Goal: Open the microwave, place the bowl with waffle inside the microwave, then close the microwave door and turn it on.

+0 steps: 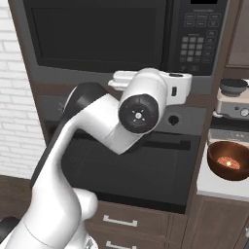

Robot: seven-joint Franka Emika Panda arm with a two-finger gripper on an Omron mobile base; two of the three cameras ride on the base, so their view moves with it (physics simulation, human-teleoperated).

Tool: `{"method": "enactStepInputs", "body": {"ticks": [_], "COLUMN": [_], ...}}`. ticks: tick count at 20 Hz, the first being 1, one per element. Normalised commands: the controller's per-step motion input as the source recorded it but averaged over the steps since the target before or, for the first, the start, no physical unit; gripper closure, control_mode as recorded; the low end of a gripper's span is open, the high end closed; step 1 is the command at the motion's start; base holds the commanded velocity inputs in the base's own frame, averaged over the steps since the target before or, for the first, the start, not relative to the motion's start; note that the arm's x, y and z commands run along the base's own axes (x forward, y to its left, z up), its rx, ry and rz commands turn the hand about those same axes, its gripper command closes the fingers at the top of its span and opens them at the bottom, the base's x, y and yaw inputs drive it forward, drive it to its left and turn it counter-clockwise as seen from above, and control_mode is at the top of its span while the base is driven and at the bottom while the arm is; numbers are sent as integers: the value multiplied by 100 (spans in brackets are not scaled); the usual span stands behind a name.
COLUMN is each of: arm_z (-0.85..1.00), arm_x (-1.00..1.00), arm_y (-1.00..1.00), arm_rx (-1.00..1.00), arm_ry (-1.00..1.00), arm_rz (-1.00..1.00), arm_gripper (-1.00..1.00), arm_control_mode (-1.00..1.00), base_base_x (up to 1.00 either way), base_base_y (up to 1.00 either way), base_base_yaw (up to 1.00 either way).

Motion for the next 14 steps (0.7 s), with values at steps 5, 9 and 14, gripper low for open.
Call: {"method": "enactStepInputs", "body": {"ticks": [5,9,14], "arm_z": [-1,0,0], "arm_x": [32,41,59], "arm_y": [0,0,0], "arm_rx": [0,0,0], "arm_ry": [-4,-4,-1], "arm_rz": [0,0,0], "arm_gripper": [-100,-100,-100], "arm_control_mode": [-100,-100,-100], "base_base_x": [0,0,0], "base_base_y": [0,0,0], "base_base_yaw": [0,0,0]}}
